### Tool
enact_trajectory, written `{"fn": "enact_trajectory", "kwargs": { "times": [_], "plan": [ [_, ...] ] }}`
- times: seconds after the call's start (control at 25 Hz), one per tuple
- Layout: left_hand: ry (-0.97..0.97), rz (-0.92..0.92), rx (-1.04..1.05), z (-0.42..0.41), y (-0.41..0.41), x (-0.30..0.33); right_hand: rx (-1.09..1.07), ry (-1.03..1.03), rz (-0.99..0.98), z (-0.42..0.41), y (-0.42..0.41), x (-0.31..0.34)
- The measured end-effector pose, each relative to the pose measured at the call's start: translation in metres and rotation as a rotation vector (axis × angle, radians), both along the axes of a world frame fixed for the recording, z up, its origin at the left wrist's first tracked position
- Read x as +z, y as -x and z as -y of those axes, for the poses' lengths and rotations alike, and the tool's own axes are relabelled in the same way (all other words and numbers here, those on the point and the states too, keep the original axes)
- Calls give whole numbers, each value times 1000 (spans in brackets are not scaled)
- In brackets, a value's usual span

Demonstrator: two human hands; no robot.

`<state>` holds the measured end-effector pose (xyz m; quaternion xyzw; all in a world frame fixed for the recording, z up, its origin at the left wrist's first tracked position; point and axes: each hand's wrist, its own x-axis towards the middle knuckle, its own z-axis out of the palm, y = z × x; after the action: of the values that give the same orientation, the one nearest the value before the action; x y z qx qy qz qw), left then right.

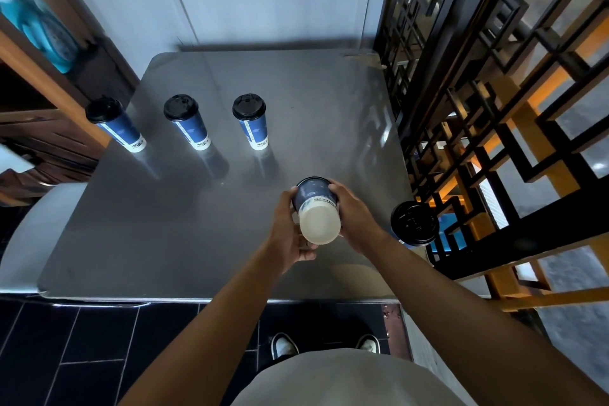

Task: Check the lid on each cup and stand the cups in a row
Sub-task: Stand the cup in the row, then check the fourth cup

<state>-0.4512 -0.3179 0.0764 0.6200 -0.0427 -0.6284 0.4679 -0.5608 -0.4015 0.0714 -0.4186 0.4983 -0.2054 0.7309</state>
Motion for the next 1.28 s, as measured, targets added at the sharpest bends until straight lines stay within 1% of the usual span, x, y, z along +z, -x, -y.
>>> {"fn": "enact_trajectory", "kwargs": {
  "times": [0.04,0.16,0.24,0.36,0.44,0.68,0.88,0.92,1.0,1.08,1.12,1.2,1.28],
  "plan": [
    [-10,-11,1,0,0,1,22,32,-17,1,0,0],
    [-10,-130,19,3,5,7,106,134,-87,2,1,2],
    [27,-166,84,5,4,10,107,123,-79,3,0,2],
    [36,-120,110,4,-2,4,54,-13,-44,-1,1,1],
    [37,-89,128,3,-2,5,30,-62,-25,-2,1,-1],
    [8,-23,87,1,-2,2,5,-85,0,-2,-1,1],
    [-60,74,39,2,-9,3,18,-25,-79,0,-1,3],
    [-79,68,32,4,-10,5,33,4,-92,1,-1,2],
    [-78,-18,34,5,-9,12,60,67,-99,1,-3,2],
    [-10,-129,53,6,-4,18,55,111,-73,1,-5,2],
    [20,-148,67,7,-3,17,48,119,-58,1,-6,2],
    [63,-170,123,7,-1,16,41,97,-56,2,-5,3],
    [105,-200,178,8,-1,13,17,23,-62,1,-5,1]
  ]
}}
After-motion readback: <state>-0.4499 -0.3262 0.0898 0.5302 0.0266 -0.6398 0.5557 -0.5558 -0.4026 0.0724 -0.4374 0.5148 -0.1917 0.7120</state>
